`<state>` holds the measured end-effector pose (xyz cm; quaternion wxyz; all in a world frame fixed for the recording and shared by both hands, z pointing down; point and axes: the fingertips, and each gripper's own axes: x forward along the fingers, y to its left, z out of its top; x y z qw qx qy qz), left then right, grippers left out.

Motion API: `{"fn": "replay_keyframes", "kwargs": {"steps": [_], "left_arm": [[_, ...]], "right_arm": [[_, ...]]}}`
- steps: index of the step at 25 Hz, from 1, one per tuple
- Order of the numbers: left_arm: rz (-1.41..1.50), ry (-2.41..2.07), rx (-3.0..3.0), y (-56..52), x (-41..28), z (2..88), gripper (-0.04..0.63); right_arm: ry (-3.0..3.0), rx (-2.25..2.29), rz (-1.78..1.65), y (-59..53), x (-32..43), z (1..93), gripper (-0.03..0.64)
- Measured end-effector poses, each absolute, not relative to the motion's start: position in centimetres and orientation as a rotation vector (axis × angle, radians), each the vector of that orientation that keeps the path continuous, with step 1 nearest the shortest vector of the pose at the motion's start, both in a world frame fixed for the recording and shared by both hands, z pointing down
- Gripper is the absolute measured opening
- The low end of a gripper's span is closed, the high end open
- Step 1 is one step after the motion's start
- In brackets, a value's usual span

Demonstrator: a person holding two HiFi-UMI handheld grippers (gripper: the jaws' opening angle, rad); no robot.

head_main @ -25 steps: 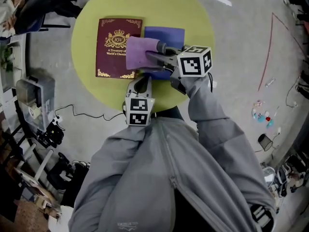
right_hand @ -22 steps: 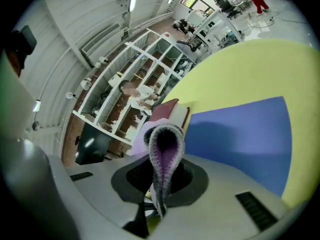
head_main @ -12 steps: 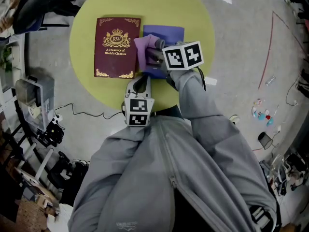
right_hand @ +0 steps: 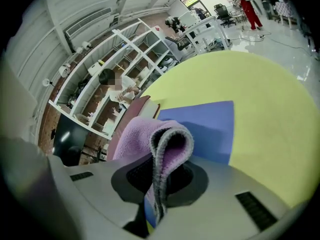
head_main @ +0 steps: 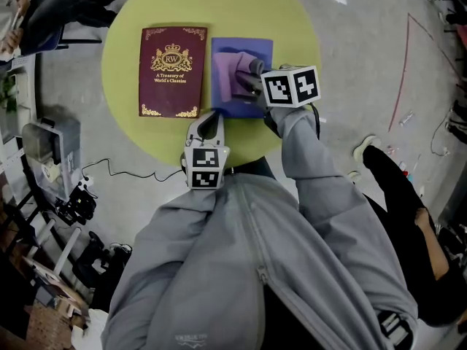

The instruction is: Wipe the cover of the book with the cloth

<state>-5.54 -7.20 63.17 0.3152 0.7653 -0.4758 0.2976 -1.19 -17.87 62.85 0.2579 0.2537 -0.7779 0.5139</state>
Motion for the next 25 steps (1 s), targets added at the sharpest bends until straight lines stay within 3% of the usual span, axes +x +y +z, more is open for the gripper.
{"fn": "replay_keyframes", "kwargs": {"steps": [25], "left_arm": [[0.778,-1.236,2.001,-7.0,-5.3,62.9,0.017]], "right_arm": [[-2.004,0.989,1.331,-16.8,9.2,61.9,0.058]]}}
